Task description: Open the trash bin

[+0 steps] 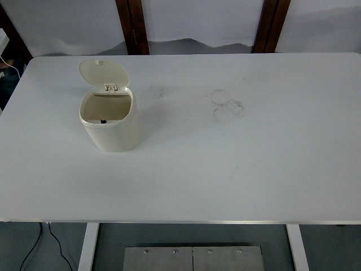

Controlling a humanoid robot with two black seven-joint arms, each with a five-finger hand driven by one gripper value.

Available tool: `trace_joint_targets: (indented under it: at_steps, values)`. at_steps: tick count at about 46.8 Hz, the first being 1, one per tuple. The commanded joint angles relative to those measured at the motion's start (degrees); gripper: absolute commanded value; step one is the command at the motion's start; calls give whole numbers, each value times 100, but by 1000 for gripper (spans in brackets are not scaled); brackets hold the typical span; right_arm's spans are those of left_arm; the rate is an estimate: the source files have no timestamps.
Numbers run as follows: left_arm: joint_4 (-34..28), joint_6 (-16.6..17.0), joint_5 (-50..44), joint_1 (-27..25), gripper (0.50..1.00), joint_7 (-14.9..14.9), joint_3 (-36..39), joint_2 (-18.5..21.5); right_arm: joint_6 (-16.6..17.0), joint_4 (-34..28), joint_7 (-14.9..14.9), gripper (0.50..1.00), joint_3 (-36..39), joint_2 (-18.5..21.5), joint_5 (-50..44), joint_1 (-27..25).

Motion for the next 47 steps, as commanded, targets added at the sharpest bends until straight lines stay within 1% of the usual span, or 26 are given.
trace_joint_targets:
  at_steps: [1,6,12,16,21,22,23,29,36,47]
  values:
    - [25,166,-156,295,1000,0,-236,1,0,-7,0,995,0,0,0,0]
    - [34,298,-262,673,1000,0,-552,1,0,-7,0,995,0,0,0,0]
    - [43,316,-306,1042,1000,0,-895,1,0,-7,0,995,9,0,0,0]
    - [51,412,-385,1253,1000,0,-1106,-8,0,-7,0,995,9,0,0,0]
    - [52,491,-517,1570,1000,0,-1256,-34,0,-7,0,995,9,0,0,0]
    - [52,492,-517,1570,1000,0,-1256,-34,0,-7,0,995,9,0,0,0]
    - [52,553,-587,1727,1000,0,-1334,-121,0,-7,0,995,9,0,0,0]
    - [52,693,-719,2027,1000,0,-1414,-201,0,-7,0,995,9,0,0,0]
    - [43,843,-833,2229,1000,0,-1475,-289,0,-7,0,995,9,0,0,0]
    - [43,843,-825,2238,1000,0,-1476,-280,0,-7,0,995,0,0,0,0]
